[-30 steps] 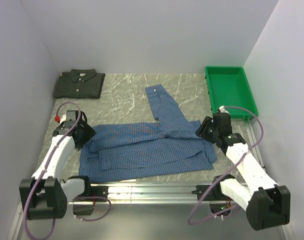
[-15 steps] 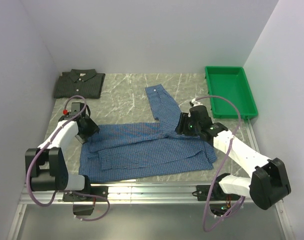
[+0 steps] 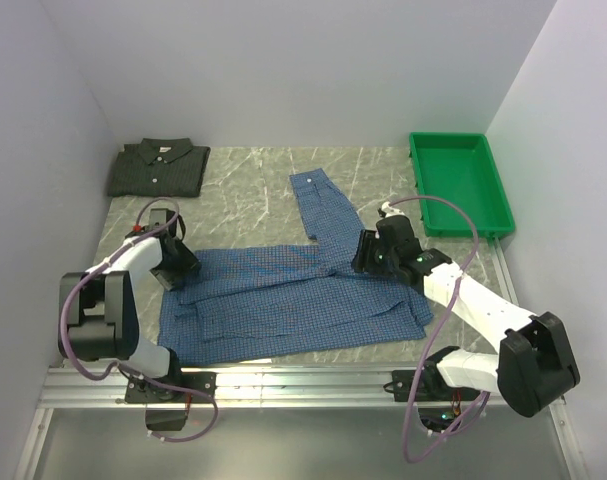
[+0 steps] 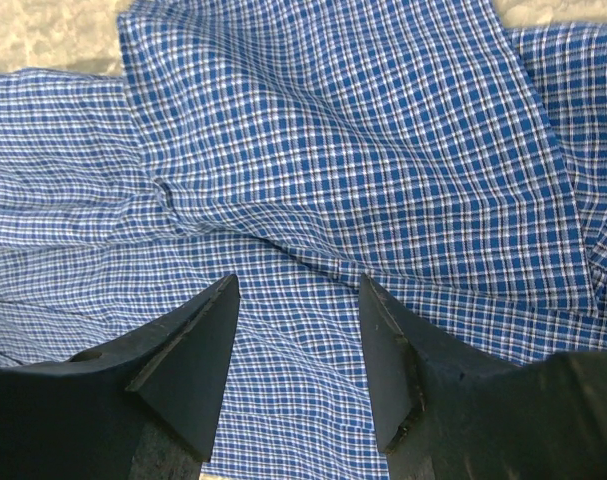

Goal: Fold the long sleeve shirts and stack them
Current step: Fold the shirt

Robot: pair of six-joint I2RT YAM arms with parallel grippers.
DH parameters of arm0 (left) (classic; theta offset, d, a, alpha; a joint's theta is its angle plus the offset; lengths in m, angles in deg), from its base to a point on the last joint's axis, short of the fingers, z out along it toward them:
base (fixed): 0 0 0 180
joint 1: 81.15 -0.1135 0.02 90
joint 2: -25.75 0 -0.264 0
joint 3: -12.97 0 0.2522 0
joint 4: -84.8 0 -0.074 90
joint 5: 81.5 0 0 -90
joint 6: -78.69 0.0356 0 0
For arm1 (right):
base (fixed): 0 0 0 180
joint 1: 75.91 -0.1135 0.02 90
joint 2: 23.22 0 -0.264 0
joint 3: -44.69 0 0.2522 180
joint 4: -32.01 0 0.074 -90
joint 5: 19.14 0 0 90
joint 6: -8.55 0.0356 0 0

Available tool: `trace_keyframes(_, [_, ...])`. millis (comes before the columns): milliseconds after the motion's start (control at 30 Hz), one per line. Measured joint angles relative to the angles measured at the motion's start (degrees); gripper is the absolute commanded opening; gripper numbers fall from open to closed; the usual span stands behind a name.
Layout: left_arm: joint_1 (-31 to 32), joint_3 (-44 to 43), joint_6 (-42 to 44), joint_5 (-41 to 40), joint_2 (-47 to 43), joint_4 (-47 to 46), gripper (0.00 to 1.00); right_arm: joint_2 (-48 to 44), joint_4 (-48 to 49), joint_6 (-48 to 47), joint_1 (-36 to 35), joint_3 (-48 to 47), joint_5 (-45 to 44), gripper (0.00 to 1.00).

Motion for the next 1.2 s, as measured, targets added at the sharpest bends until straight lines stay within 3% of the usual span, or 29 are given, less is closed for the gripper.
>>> trace_keyframes(100, [0.00, 0.04, 0.35, 0.04, 0.74, 0.04, 0.52, 0.00, 0.09, 0.00, 0.00, 0.35, -0.17, 0.58])
trace_keyframes(333, [0.17, 0.66, 0.44, 1.03, -1.53, 0.35, 0.19, -0.31, 0.11, -0.11, 0.00, 0.37, -0.83, 0.58])
trace_keyframes(533, [0.42, 0.98, 0.48, 3.45, -4.87, 0.37, 0.03, -0.37, 0.11, -0.15, 0.00, 0.37, -1.05, 0.57])
trace_keyframes(1033, [0.44, 4.59, 0.00, 3.45, -6.86, 0.74, 0.00, -0.59, 0.04, -0.17, 0.00, 1.20, -1.64, 0.57])
trace_keyframes(1200, [0.44, 6.12, -1.25, 2.29, -9.62, 1.14, 0.15, -0.61, 0.11, -0.17, 0.00, 1.25, -1.57, 0.57])
